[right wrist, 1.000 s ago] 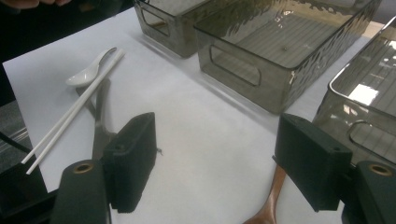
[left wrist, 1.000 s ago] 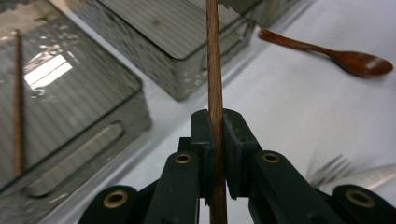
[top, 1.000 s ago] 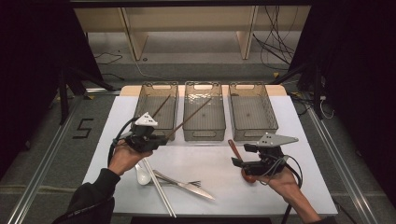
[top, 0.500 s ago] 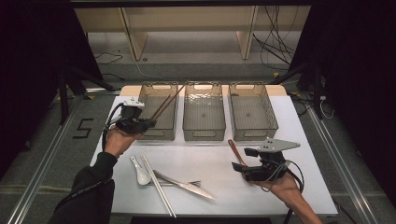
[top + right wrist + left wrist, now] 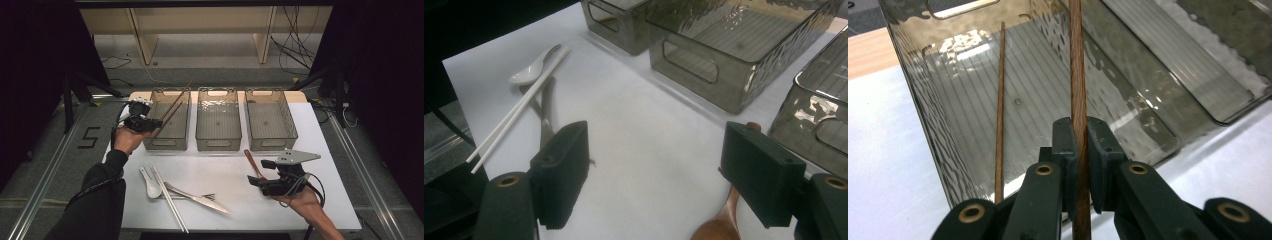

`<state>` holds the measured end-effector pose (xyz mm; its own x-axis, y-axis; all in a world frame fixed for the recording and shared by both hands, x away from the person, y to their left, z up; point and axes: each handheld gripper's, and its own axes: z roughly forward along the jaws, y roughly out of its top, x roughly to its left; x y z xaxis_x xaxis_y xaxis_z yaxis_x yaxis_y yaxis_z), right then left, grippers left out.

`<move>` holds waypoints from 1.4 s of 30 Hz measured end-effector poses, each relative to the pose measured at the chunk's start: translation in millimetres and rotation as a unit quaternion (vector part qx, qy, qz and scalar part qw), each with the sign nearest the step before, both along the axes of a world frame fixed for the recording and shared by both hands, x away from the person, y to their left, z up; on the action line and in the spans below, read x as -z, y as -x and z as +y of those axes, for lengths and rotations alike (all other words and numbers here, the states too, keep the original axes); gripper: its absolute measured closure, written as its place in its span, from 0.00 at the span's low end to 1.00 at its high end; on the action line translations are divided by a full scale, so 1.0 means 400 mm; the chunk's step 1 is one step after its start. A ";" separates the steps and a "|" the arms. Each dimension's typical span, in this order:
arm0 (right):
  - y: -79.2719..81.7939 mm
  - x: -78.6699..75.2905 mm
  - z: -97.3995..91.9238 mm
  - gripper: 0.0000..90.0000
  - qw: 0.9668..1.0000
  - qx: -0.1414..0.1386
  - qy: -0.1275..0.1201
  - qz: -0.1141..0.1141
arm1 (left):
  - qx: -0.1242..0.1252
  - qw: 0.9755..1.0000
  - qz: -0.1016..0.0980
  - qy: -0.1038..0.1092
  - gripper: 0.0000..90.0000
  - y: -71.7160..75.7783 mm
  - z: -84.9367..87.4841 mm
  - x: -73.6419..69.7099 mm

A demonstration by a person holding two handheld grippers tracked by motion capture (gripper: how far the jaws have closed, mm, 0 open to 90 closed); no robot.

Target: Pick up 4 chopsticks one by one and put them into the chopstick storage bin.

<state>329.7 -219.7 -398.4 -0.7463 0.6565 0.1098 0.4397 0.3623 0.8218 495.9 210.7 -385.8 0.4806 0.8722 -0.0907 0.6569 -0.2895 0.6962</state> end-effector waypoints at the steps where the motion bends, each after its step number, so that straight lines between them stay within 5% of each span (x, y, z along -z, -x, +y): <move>1: 0.000 0.000 0.000 0.32 1.000 -0.001 0.000 -0.001 | -0.003 1.000 0.003 0.000 0.92 -0.004 0.000 0.002; 17: 0.005 -0.006 -0.004 0.32 1.000 -0.003 -0.003 -0.003 | -0.027 1.000 0.014 -0.007 0.92 -0.032 0.016 0.025; 37: 0.007 -0.007 -0.003 0.32 1.000 -0.007 -0.006 -0.001 | -0.058 0.997 0.052 -0.023 0.91 -0.067 0.008 0.065; 42: 0.007 -0.007 -0.003 0.33 1.000 -0.008 -0.005 0.001 | -0.065 0.996 0.051 -0.031 0.63 -0.065 0.007 0.055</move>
